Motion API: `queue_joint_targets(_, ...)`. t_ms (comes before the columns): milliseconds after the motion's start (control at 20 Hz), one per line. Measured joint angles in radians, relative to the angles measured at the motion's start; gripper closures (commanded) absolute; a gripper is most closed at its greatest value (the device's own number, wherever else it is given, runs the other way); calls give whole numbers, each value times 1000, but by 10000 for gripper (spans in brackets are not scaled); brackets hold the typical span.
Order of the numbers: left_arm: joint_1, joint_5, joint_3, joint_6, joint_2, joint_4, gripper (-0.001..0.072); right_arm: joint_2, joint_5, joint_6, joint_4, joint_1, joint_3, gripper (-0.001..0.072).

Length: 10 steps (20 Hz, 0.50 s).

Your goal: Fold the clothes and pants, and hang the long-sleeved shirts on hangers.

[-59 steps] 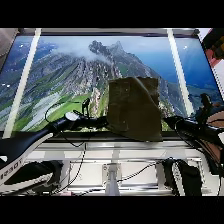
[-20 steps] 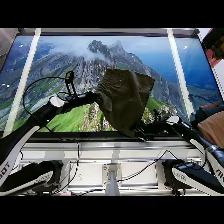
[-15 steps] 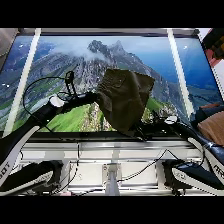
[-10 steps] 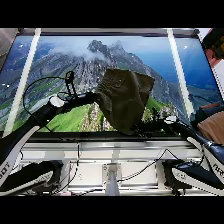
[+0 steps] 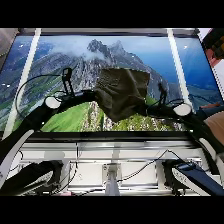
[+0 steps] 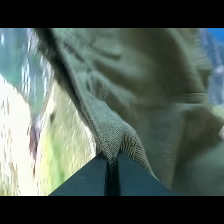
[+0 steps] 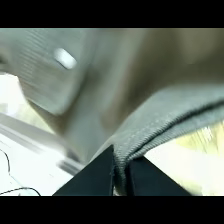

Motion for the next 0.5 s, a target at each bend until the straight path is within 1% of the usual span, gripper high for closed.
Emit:
queue_joint_targets(100, 0, 14, 0, 28, 76, 6, 657, 85, 2, -7, -59, 0, 88, 677)
queue_joint_targets(250, 0, 71, 0, 51, 248, 8, 656, 204, 4, -6, -138, 0, 229, 677)
queue_joint_targets(400, 0, 152, 1, 67, 457, 8, 657, 296, 48, -2, -177, 0, 365, 677)
queue_joint_targets(500, 0, 172, 1, 71, 591, 5, 657, 345, 102, 19, -189, 0, 445, 677)
